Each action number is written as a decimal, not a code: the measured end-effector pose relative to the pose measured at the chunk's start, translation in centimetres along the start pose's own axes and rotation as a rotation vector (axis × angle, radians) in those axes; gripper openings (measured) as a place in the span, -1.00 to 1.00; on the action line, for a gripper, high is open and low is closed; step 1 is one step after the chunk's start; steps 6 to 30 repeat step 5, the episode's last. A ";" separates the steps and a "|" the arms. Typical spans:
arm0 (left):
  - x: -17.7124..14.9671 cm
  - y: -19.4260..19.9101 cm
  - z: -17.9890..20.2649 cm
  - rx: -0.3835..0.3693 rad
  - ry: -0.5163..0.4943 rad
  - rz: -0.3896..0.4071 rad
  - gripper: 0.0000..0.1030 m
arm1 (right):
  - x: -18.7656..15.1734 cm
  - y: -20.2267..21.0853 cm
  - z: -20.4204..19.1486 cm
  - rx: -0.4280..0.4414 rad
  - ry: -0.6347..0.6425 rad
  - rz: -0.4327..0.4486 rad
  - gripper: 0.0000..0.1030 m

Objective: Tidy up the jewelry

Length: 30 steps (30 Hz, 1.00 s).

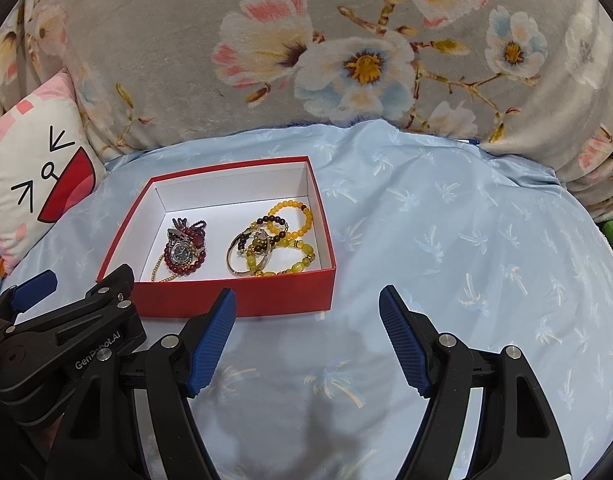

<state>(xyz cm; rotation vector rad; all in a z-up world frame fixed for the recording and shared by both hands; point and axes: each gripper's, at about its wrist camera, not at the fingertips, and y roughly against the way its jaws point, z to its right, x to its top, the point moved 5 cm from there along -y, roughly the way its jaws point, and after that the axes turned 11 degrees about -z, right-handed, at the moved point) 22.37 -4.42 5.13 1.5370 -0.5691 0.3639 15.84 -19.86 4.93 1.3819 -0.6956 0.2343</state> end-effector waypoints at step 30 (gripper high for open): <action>0.0 -0.1 0.1 -0.008 -0.005 -0.001 0.63 | 0.0 0.0 -0.1 -0.011 -0.001 0.001 0.41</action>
